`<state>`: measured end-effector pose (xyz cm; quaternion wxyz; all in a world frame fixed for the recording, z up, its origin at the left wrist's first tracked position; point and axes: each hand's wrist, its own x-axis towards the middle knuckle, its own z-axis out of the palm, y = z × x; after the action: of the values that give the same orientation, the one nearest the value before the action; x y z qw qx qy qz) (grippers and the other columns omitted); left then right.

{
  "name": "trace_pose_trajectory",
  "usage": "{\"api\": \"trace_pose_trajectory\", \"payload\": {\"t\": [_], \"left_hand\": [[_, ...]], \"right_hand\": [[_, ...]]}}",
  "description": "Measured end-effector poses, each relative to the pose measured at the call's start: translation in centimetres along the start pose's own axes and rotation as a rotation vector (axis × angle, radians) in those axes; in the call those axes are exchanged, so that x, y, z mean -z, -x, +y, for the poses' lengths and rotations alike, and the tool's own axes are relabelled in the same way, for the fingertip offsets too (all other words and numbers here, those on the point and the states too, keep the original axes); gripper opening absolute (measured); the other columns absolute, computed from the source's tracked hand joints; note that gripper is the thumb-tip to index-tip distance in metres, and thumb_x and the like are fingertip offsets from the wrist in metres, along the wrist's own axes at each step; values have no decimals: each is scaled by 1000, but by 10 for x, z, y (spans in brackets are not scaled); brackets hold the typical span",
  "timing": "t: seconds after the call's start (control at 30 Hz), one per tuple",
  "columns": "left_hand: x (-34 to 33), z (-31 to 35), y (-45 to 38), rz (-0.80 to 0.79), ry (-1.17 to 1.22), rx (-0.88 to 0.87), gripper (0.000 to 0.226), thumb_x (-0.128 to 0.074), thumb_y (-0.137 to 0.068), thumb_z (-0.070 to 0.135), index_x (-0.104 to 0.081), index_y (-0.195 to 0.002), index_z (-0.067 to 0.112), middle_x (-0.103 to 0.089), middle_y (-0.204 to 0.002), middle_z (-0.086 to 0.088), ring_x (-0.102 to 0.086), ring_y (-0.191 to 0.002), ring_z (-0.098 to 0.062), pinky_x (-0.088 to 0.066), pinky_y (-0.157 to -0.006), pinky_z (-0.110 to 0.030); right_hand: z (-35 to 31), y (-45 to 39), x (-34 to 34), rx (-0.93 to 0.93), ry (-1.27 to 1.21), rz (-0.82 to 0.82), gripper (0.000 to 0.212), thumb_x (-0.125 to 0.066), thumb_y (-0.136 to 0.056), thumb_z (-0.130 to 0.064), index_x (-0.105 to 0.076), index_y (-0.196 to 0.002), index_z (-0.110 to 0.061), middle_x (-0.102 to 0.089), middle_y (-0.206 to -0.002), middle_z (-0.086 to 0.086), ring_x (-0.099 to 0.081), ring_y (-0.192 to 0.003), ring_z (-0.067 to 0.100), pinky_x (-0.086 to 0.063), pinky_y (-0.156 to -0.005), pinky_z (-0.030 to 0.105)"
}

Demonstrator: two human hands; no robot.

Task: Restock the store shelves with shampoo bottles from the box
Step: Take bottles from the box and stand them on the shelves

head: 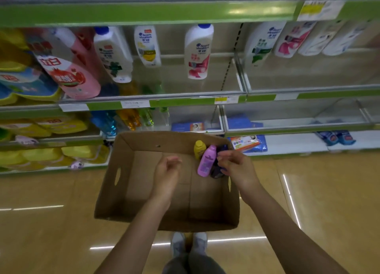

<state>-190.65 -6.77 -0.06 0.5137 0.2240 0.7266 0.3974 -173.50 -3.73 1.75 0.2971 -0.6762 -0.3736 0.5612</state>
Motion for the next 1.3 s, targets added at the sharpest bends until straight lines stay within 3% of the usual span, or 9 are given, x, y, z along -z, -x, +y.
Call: {"api": "trace_pose_trajectory", "payload": {"t": [0.2, 0.37, 0.53, 0.63, 0.77, 0.87, 0.93, 1.13, 1.3], "left_hand": [[-30, -41, -63, 0, -72, 54, 14, -59, -91, 12, -59, -96, 26, -61, -97, 5, -58, -97, -13, -49, -95, -38], [-60, -72, -121, -1, -114, 42, 17, -58, -90, 9, -60, -107, 13, -61, -95, 2, -58, -94, -17, -49, -88, -31], [-82, -97, -169, -39, -185, -13, 30, -64, -86, 3, -57, -115, 2, -59, -101, -4, -55, -93, -13, -43, -67, -4], [-96, -110, -194, -78, -242, -51, 47, -72, -81, 8, -52, -124, 3, -56, -110, -2, -51, -101, -11, -42, -82, -14], [-110, -118, -214, -176, -263, -124, 54, -78, -75, 11, -53, -123, 7, -58, -108, 5, -55, -97, -6, -42, -80, -6], [-117, -125, -224, -212, -299, -162, 56, -78, -64, 43, -57, -113, 25, -67, -108, 5, -63, -101, -16, -51, -91, -33], [-120, -131, -228, -202, -298, -177, 51, -69, -59, 56, -55, -103, 33, -68, -104, 4, -64, -99, -19, -51, -89, -43], [-107, -119, -227, -171, -276, -253, 40, -70, -61, 49, -56, -96, 35, -69, -100, 0, -65, -95, -22, -51, -87, -47], [-81, -84, -218, -169, -238, -296, 30, -75, -78, 18, -59, -103, 21, -67, -98, 3, -63, -94, -17, -50, -91, -38]], "right_hand": [[57, -43, -10, -92, 30, 35, 17, -61, -89, -9, -70, -92, -23, -68, -99, -3, -63, -101, 18, -49, -99, 47], [102, -77, -32, -183, 11, 44, 14, -64, -89, -16, -72, -87, -28, -69, -103, -5, -62, -104, 19, -47, -101, 47], [135, -104, -49, -260, -22, 7, 15, -62, -91, -9, -67, -97, -22, -67, -105, -1, -61, -100, 18, -49, -93, 35], [148, -116, -59, -297, -45, -9, 15, -60, -91, -6, -67, -98, -18, -67, -100, 0, -62, -97, 19, -50, -93, 39], [164, -129, -69, -310, -47, -5, 18, -61, -90, -3, -66, -96, -19, -68, -97, 2, -63, -98, 21, -51, -94, 43], [174, -134, -73, -331, -53, -8, 17, -60, -91, -6, -66, -95, -21, -67, -102, 3, -63, -102, 22, -51, -96, 42], [176, -137, -73, -328, -47, -1, 17, -59, -91, -5, -66, -92, -21, -68, -100, 3, -63, -101, 22, -50, -96, 43], [172, -137, -73, -327, -33, 6, 19, -58, -92, -5, -65, -90, -23, -67, -98, 5, -63, -102, 28, -48, -95, 44], [158, -128, -74, -322, -49, -14, 20, -55, -92, -3, -64, -91, -21, -64, -109, 8, -60, -106, 28, -49, -93, 41]]}}
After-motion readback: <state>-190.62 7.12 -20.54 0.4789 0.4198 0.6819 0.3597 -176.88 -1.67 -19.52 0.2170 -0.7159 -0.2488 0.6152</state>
